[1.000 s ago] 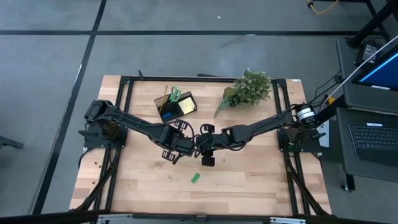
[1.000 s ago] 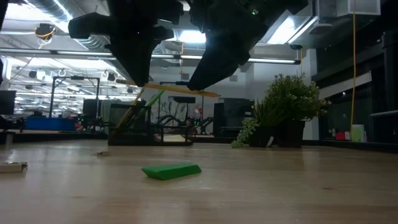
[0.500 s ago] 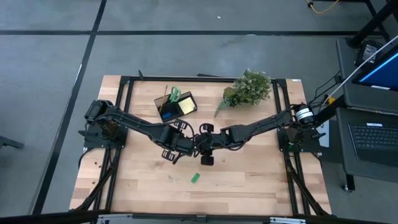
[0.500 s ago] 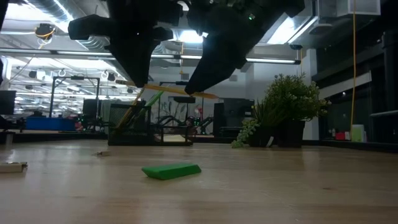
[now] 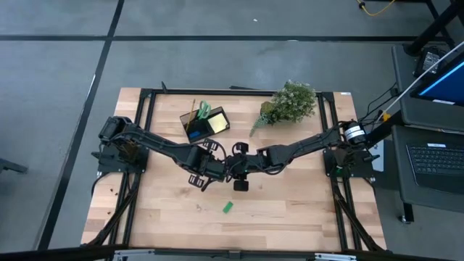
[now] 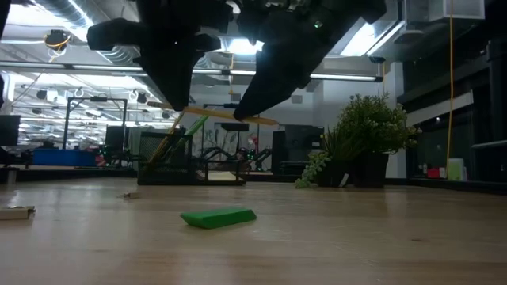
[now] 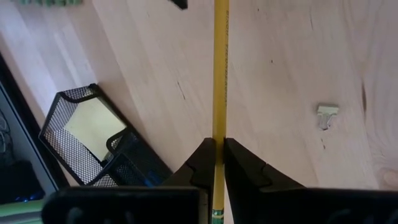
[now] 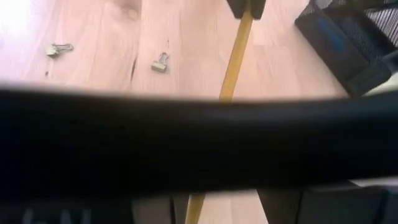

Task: Pick and place office supplies into organizer
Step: Put the yellow pencil into the desk organizer

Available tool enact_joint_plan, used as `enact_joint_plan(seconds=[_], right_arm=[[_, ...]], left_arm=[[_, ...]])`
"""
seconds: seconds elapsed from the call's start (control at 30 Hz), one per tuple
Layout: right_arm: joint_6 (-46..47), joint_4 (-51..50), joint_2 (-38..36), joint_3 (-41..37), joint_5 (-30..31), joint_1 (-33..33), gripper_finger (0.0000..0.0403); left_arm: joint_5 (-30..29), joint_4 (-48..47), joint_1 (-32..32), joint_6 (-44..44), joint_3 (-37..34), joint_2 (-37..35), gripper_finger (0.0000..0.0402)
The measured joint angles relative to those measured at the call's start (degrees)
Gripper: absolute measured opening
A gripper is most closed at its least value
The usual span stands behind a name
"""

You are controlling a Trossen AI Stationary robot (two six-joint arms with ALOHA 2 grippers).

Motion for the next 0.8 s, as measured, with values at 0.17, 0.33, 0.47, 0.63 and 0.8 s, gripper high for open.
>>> enact_joint_plan(seconds=[0.17, 0.33, 0.47, 0.63, 0.8], right_arm=[[-1.9, 1.4, 0.0, -0.1, 0.3, -0.2, 0.0154], [-0.3, -0.6, -0.1, 0.0, -0.3, -0.1, 0.0154], [0.9, -1.0, -0.1, 0.0, -1.4, -0.1, 0.0154], [0.9, -1.1, -0.1, 0.0, -0.8, -0.1, 0.0154], [1.1, -1.1, -0.1, 0.1, -0.2, -0.3, 0.0142]], left_arm=[[-0.1, 0.1, 0.4, 0.1, 0.0, 0.0, 0.0019], [-0.3, 0.0, 0.4, 1.2, 0.0, 0.0, 0.0019], [-2.3, 0.0, 0.4, 1.6, 0.0, 0.0, 0.0019], [-2.5, 0.1, 0.4, 1.6, 0.0, -0.1, 0.0019], [-2.5, 0.1, 0.4, 1.5, 0.0, -0.2, 0.0019]])
